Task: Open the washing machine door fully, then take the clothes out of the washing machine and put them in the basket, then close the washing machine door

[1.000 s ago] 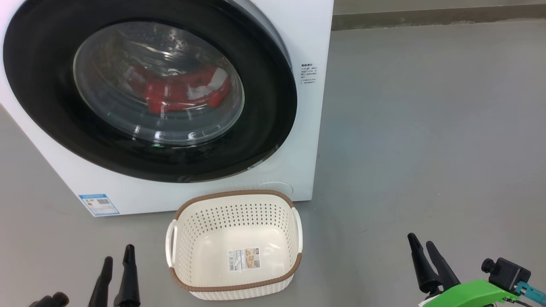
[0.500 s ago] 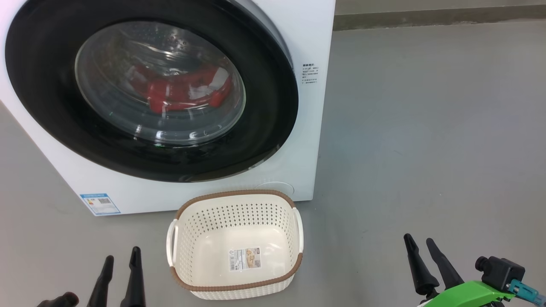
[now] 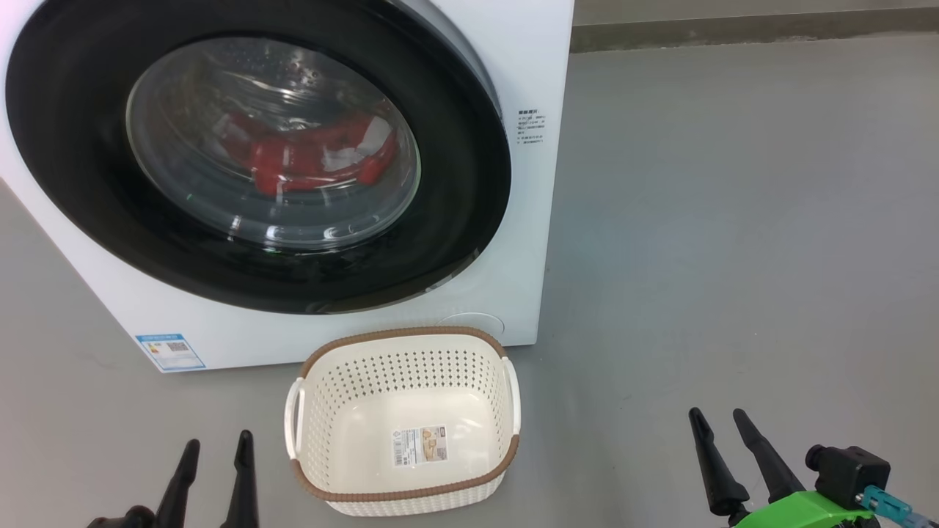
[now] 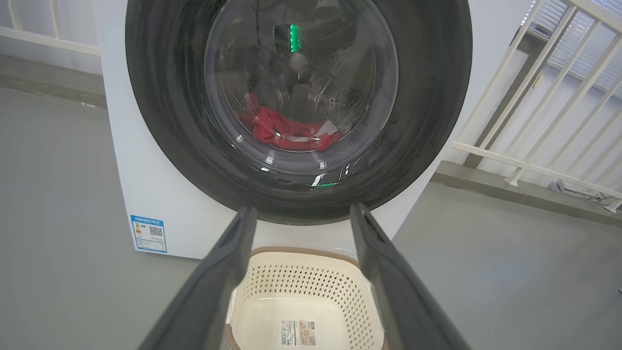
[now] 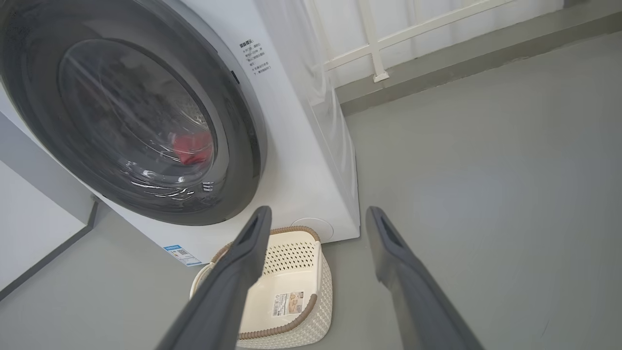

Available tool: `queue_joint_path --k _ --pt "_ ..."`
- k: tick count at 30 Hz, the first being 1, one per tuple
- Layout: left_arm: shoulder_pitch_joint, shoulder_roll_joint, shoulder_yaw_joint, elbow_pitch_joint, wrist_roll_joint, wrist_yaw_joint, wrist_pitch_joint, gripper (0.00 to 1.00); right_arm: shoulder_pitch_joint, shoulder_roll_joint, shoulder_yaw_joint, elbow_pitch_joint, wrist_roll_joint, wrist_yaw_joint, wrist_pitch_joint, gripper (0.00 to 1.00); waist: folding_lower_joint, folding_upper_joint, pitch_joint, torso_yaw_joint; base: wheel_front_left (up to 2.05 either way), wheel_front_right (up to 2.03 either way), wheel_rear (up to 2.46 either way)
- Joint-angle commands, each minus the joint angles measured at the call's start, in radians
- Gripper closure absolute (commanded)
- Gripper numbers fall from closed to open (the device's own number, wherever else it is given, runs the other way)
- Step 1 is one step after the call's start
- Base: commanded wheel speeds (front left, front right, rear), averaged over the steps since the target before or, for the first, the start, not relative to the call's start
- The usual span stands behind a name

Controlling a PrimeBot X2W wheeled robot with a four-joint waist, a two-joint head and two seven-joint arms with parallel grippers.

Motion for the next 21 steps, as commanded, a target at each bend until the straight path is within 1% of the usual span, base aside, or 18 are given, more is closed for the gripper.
queue_joint_path --k 1,6,21 --pt "-0.015 0.015 0.022 -0.030 0.035 -0.001 -0.014 0.00 -0.010 -0.011 0.024 -0.030 -0.030 0.001 -0.016 0.00 -0.0001 0.0000 0.000 -0.001 0.00 0.00 0.00" --pt "-0.011 0.016 0.025 -0.024 0.088 -0.002 -0.029 0.00 -0.011 -0.012 0.034 -0.032 -0.086 0.001 -0.030 0.00 -0.0001 0.0000 0.000 -0.002 0.00 0.00 0.00" --pt "-0.010 0.019 0.043 0.001 0.209 -0.003 -0.074 0.00 0.001 -0.011 0.020 -0.046 -0.252 0.002 -0.074 0.00 -0.0001 0.0000 0.003 0.000 0.00 0.00 0.00"
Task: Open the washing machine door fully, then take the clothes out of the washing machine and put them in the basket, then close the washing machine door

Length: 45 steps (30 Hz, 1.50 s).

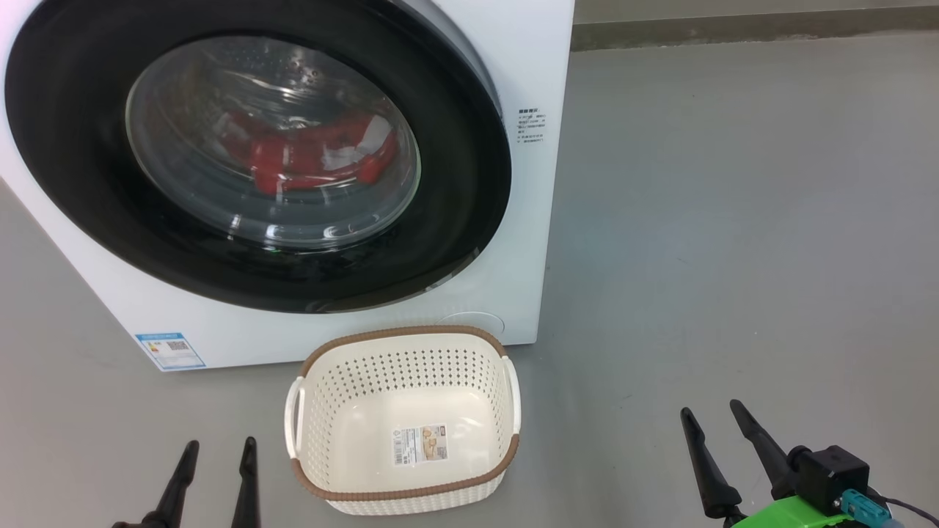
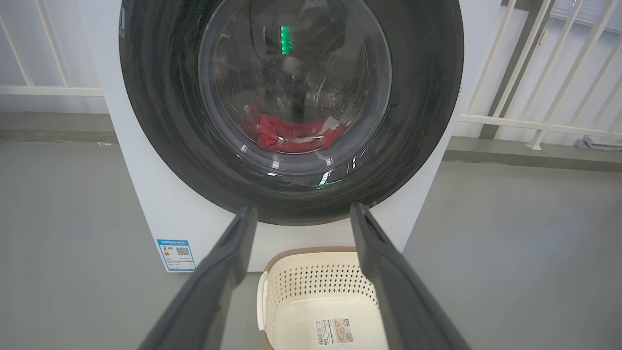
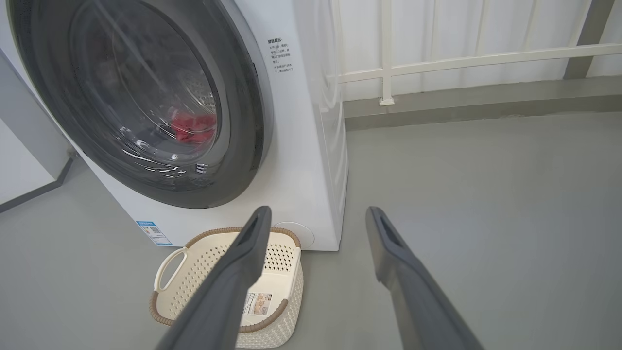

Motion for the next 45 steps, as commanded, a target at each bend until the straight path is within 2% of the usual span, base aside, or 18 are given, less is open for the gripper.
queue_joint_path --k 1,23,24,25,26,38,45 --pt "-0.012 0.016 0.034 -0.026 0.035 -0.003 -0.016 0.00 0.000 -0.009 0.019 -0.029 -0.036 0.002 -0.016 0.00 0.0000 0.0000 0.000 0.000 0.00 0.00 0.00" --pt "-0.004 0.017 0.030 -0.015 0.007 -0.003 -0.022 0.00 0.021 0.013 -0.022 -0.061 -0.032 0.002 -0.022 0.00 0.0000 0.0000 -0.008 -0.001 0.00 0.00 0.00" --pt "-0.005 0.017 0.029 -0.016 0.007 -0.003 -0.022 0.00 0.018 0.015 -0.022 -0.062 -0.023 0.002 -0.022 0.50 0.0000 0.0000 -0.008 -0.001 0.00 0.00 0.00" --pt "-0.005 0.017 0.029 -0.018 0.006 -0.003 -0.022 0.00 0.013 0.016 -0.022 -0.064 -0.014 0.002 -0.022 0.89 0.0000 0.0000 -0.008 -0.001 0.00 0.00 0.00" --pt "-0.005 0.017 0.028 -0.019 0.006 -0.003 -0.022 0.00 0.005 0.017 -0.022 -0.068 -0.007 0.002 -0.022 1.00 0.0000 0.0000 -0.008 -0.002 0.00 0.00 0.00" --pt "-0.028 0.017 -0.007 -0.040 -0.005 -0.003 -0.022 0.00 -0.227 0.030 0.001 -0.075 0.171 0.002 -0.022 1.00 0.0000 0.0000 0.026 0.005 0.00 0.00 0.00" --pt "-0.071 0.018 -0.028 -0.054 -0.015 -0.003 -0.022 0.00 -0.404 0.009 0.020 -0.048 0.221 0.002 -0.022 1.00 0.0000 0.0000 0.083 0.039 0.00 0.00 0.00"
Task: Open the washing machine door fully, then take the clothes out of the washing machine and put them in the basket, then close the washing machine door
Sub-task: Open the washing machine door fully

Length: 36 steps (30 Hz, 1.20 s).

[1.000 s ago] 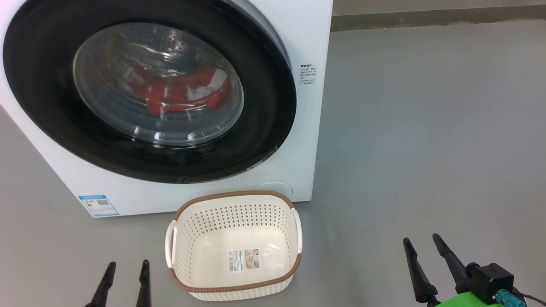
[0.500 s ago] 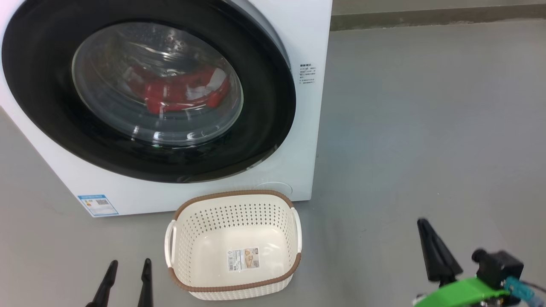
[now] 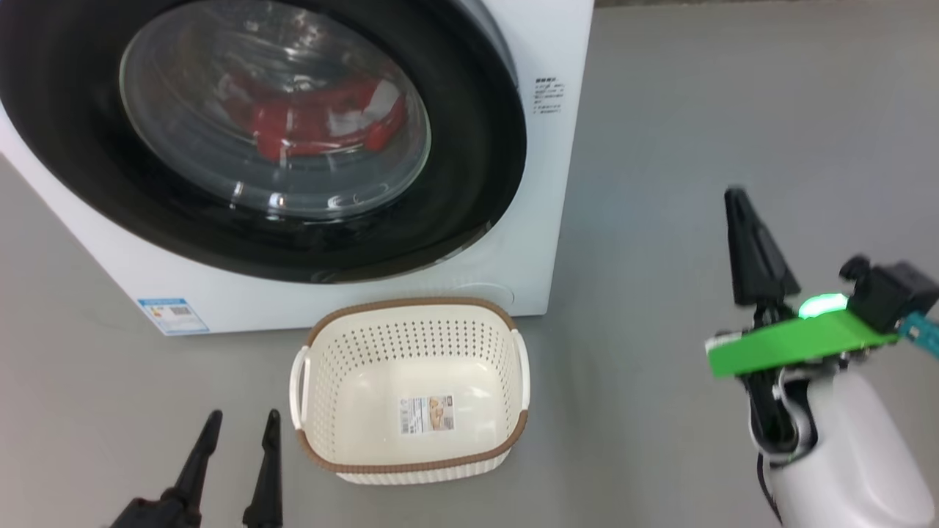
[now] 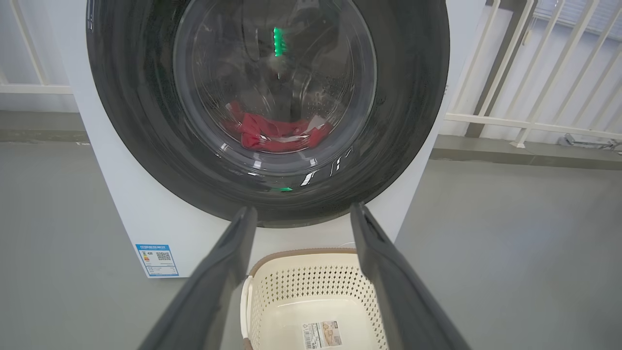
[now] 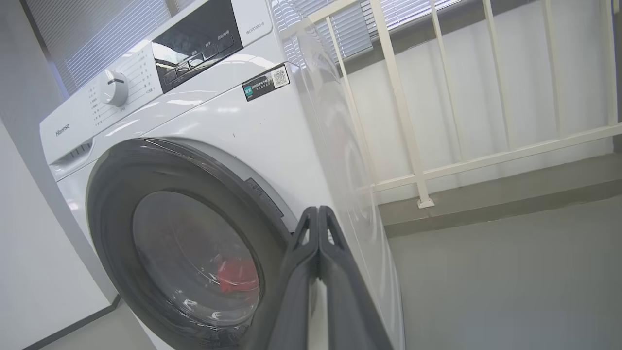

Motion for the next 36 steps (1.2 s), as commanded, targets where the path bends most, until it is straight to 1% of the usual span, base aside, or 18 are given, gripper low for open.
queue_joint_path --k 1,6,7,8,9,10,16,19,21,25,29,34,36 --pt "-0.052 0.017 0.026 -0.033 -0.008 -0.003 -0.010 0.00 -0.079 -0.001 0.029 -0.015 0.017 0.002 -0.012 1.00 0.0000 -0.0001 0.037 0.024 0.00 0.00 0.00" --pt "-0.084 0.021 0.014 -0.041 -0.015 -0.003 -0.010 0.00 -0.205 -0.006 0.024 0.021 0.050 0.002 -0.012 1.00 0.0000 -0.0001 0.085 0.050 0.00 0.00 0.00" --pt "-0.091 0.022 0.011 -0.041 -0.017 -0.003 -0.010 0.00 -0.229 -0.010 0.029 0.033 0.063 0.002 -0.012 1.00 0.0000 -0.0001 0.094 0.056 0.00 0.00 0.00" --pt "-0.106 0.023 0.007 -0.042 -0.021 -0.003 -0.010 0.00 -0.279 -0.016 0.048 0.061 0.110 0.002 -0.012 1.00 0.0000 -0.0001 0.112 0.067 0.00 0.00 0.00" --pt "-0.113 0.023 0.006 -0.042 -0.023 -0.003 -0.010 0.00 -0.303 -0.023 0.054 0.078 0.133 0.002 -0.012 1.00 0.0000 -0.0001 0.120 0.072 0.00 0.00 0.00" --pt "-0.113 0.023 0.006 -0.042 -0.023 -0.003 -0.010 0.00 -0.303 -0.023 0.054 0.078 0.133 0.002 -0.012 1.00 0.0000 -0.0001 0.120 0.072 0.00 0.00 0.00" --pt "-0.152 0.028 -0.010 -0.041 -0.035 -0.003 -0.010 0.00 -0.446 -0.084 0.147 0.197 0.215 0.002 -0.012 1.00 0.0000 -0.0001 0.173 0.102 0.00 0.00 0.00" --pt "-0.170 0.028 -0.017 -0.040 -0.041 -0.003 -0.010 0.00 -0.510 -0.110 0.208 0.269 0.290 0.002 -0.012 1.00 0.0000 -0.0001 0.196 0.117 0.00 0.00 0.00" --pt "-0.180 0.028 -0.023 -0.039 -0.044 -0.003 -0.010 0.00 -0.552 -0.126 0.253 0.313 0.366 0.002 -0.005 1.00 0.0000 -0.0001 0.210 0.126 0.00 0.00 0.00" --pt "-0.203 0.028 -0.034 -0.040 -0.051 -0.003 -0.010 0.00 -0.632 -0.161 0.330 0.357 0.535 0.002 0.071 1.00 0.0000 -0.0001 0.245 0.141 0.00 0.00 0.00" --pt "-0.231 0.028 -0.046 -0.037 -0.066 -0.003 -0.010 0.00 -0.703 -0.205 0.383 0.334 0.714 0.002 0.184 1.00 0.0000 -0.0001 0.288 0.154 0.00 0.00 0.00" --pt "-0.271 0.026 -0.062 -0.040 -0.084 -0.003 -0.010 0.00 -0.784 -0.264 0.420 0.325 0.860 0.002 0.298 1.00 0.0000 -0.0001 0.336 0.174 0.00 0.00 0.00" --pt "-0.283 0.026 -0.070 -0.039 -0.088 -0.003 -0.010 0.00 -0.809 -0.275 0.425 0.321 0.919 0.002 0.347 1.00 0.0000 -0.0001 0.350 0.181 0.00 0.00 0.00"
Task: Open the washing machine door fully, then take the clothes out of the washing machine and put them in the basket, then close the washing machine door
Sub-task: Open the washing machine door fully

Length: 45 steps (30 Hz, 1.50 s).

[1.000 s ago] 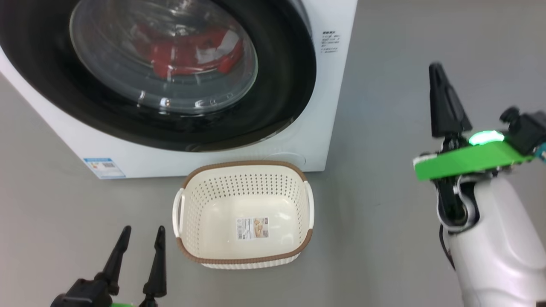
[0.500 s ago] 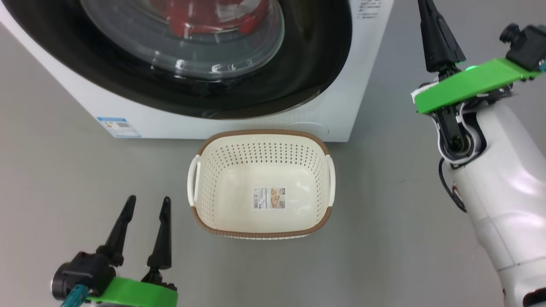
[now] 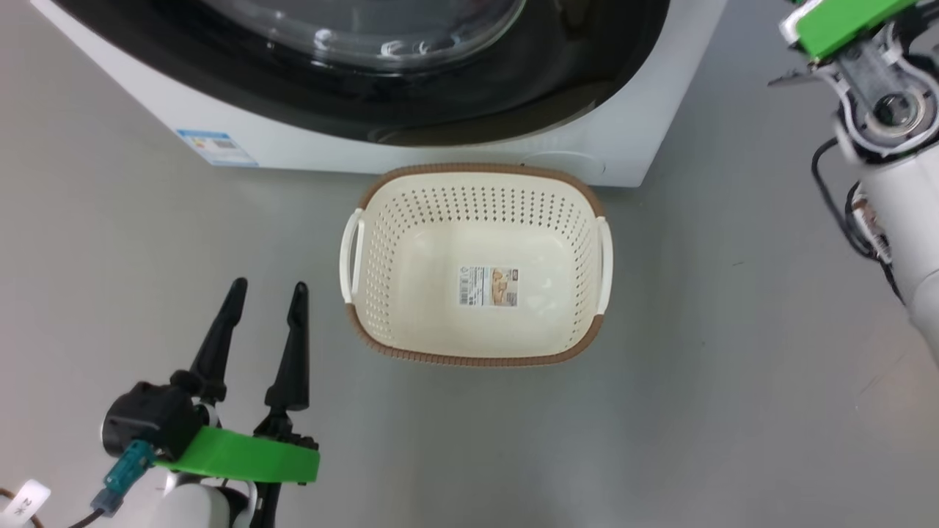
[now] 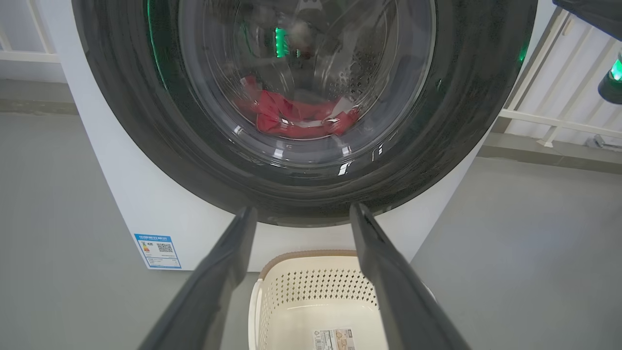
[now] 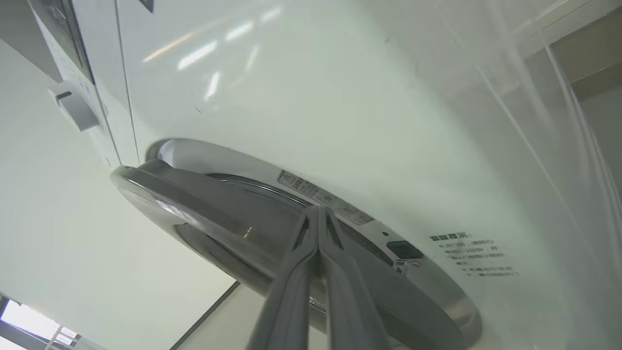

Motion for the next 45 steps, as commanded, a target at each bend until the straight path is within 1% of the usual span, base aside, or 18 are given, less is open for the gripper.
queue_joint_path --k 1,4,6,11,17,18,25,31,39,45 --pt "-0.023 0.017 0.024 -0.023 -0.004 -0.003 -0.009 0.00 -0.020 0.011 0.001 -0.032 0.050 0.002 0.028 1.00 0.0000 0.0000 0.034 0.024 0.00 0.00 0.00" --pt "-0.036 0.019 0.007 -0.019 -0.005 -0.003 -0.009 0.00 -0.047 -0.003 -0.008 -0.007 0.123 0.002 0.105 1.00 -0.0001 0.0000 0.052 0.034 0.00 0.00 0.00" --pt "-0.044 0.020 0.000 -0.020 -0.008 -0.003 -0.009 0.00 -0.065 0.000 -0.015 0.012 0.169 0.002 0.162 1.00 -0.0001 0.0000 0.063 0.039 0.00 0.00 0.00" --pt "-0.056 0.020 -0.011 -0.023 -0.010 -0.003 -0.009 0.00 -0.108 0.008 -0.019 0.065 0.228 0.002 0.271 1.00 -0.0001 0.0000 0.083 0.048 0.00 0.00 0.00" --pt "-0.070 0.019 -0.023 -0.025 -0.016 -0.003 -0.009 0.00 -0.160 0.029 -0.026 0.138 0.261 0.002 0.355 1.00 -0.0001 0.0000 0.105 0.058 0.00 0.00 0.00" --pt "-0.070 0.019 -0.023 -0.025 -0.016 -0.003 -0.009 0.00 -0.160 0.029 -0.026 0.138 0.261 0.002 0.355 1.00 -0.0001 0.0000 0.105 0.058 0.00 0.00 0.00" --pt "-0.079 0.016 -0.032 -0.021 -0.020 -0.003 -0.009 0.00 -0.191 0.057 -0.030 0.183 0.294 0.002 0.456 1.00 -0.0001 0.0000 0.107 0.063 0.00 0.00 0.00" --pt "-0.071 0.014 -0.033 -0.013 -0.018 -0.003 -0.009 0.00 -0.147 0.052 -0.013 0.156 0.277 0.002 0.506 1.00 -0.0001 0.0000 0.077 0.060 0.00 0.00 0.00" --pt "-0.039 0.012 -0.035 0.000 -0.005 -0.003 -0.009 0.00 -0.018 0.053 0.009 0.105 0.264 0.002 0.552 1.00 -0.0001 0.0000 0.009 0.046 0.00 0.00 0.00" --pt "-0.007 0.015 -0.041 0.008 0.004 -0.003 -0.009 0.00 0.081 0.056 0.017 0.034 0.259 0.002 0.571 1.00 -0.0001 0.0000 -0.041 0.040 0.00 0.00 0.00"
